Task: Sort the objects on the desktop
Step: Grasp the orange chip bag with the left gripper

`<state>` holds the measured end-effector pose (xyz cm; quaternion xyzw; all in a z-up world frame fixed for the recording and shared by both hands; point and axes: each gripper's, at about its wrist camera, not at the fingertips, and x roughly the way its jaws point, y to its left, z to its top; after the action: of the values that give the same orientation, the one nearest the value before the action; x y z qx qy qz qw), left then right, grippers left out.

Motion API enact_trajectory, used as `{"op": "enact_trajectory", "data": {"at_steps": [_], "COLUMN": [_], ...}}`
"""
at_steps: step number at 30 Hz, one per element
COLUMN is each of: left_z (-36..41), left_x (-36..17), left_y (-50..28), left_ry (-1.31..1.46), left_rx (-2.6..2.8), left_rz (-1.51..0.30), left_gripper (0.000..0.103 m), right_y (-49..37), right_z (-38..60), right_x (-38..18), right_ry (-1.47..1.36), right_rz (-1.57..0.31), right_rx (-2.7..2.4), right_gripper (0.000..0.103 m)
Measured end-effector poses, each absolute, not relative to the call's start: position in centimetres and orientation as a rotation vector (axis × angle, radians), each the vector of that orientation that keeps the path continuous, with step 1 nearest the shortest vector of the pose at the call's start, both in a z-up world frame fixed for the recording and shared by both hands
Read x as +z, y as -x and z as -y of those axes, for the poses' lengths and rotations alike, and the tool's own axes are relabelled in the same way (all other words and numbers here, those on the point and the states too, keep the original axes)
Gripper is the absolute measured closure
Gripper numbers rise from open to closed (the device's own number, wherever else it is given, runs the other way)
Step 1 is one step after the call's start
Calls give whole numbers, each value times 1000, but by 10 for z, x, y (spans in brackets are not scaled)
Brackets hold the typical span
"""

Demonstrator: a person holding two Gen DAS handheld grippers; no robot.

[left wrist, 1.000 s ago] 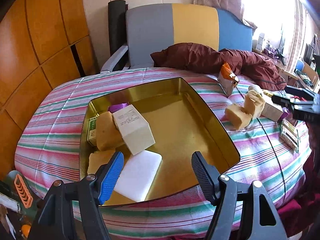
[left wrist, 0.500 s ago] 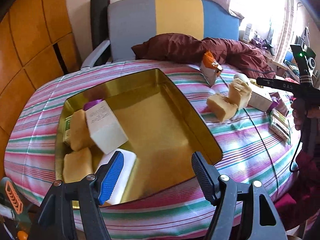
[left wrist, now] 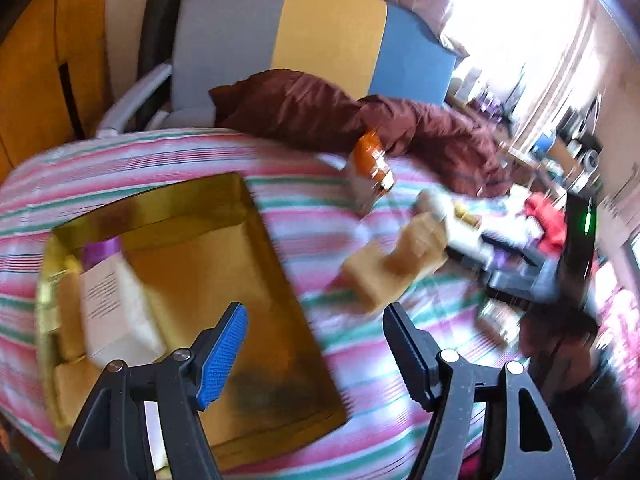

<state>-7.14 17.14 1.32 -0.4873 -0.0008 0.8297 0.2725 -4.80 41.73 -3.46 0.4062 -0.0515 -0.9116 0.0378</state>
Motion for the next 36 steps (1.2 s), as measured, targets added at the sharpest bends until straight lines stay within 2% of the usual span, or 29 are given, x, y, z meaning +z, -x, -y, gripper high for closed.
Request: {"op": "enact_trajectory", "data": {"at_steps": [3,8,11,15,25,33,36], "left_z": [-194,-239,-268,-304,-357,-374,-375], "left_x": [14,10,5,-5,-45,-76,-88], "left_y": [100,143,167,195,243,260,263], "left_ry": [1368,1392,1396,1403,1499,1560,1597], "left_rx": [2175,2114,2107,2060,2069,2043,2007], "left_rz": [86,101,54,34,-53,-125,-112], "left_gripper": [31,30,29,21,20,22,30], "right_y": [49,49,51,51,58,57,57], "right_z": [-416,-403,-399,-400,-409,-408,-408], "right_x": [-35,-35,-38,-36,-35,-39,-40], "right_ry": [-1226,-1171,-1182,-1164,-1151,-1169,-1173], "right_rz": [180,113,107,114,134,121,131], "right_rx": [-2788,-2792,-2776,-2785,-2816,-2818,-2812], "right_gripper": [12,12,12,12,12,12,12]}}
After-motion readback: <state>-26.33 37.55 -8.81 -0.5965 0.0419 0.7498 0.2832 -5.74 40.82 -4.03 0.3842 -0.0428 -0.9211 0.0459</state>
